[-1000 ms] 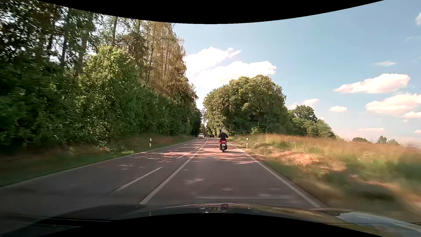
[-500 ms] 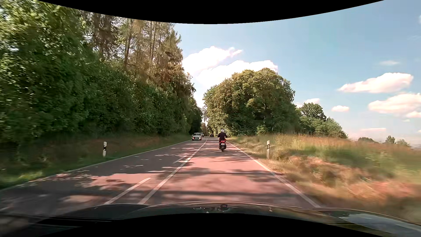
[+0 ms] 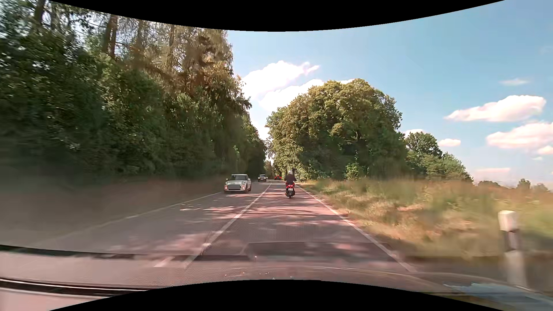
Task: Follow the waypoints while adhering to traffic rules and regulations
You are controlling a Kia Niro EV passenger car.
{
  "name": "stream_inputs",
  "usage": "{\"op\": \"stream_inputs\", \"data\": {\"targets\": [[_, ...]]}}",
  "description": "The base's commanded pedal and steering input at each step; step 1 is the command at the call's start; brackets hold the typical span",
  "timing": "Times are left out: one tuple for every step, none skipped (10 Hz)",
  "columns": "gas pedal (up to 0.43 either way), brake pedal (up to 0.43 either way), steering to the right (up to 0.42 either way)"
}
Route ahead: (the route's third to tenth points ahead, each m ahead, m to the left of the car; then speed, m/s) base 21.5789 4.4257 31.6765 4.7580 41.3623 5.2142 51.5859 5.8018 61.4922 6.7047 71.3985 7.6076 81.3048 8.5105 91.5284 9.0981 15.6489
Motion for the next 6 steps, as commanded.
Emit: {"op": "stream_inputs", "data": {"targets": [[0.197,0.012,-0.003],[0.209,0.012,-0.004],[0.209,0.012,-0.005],[0.209,0.012,-0.005],[0.209,0.012,-0.005],[0.209,0.012,-0.005]]}}
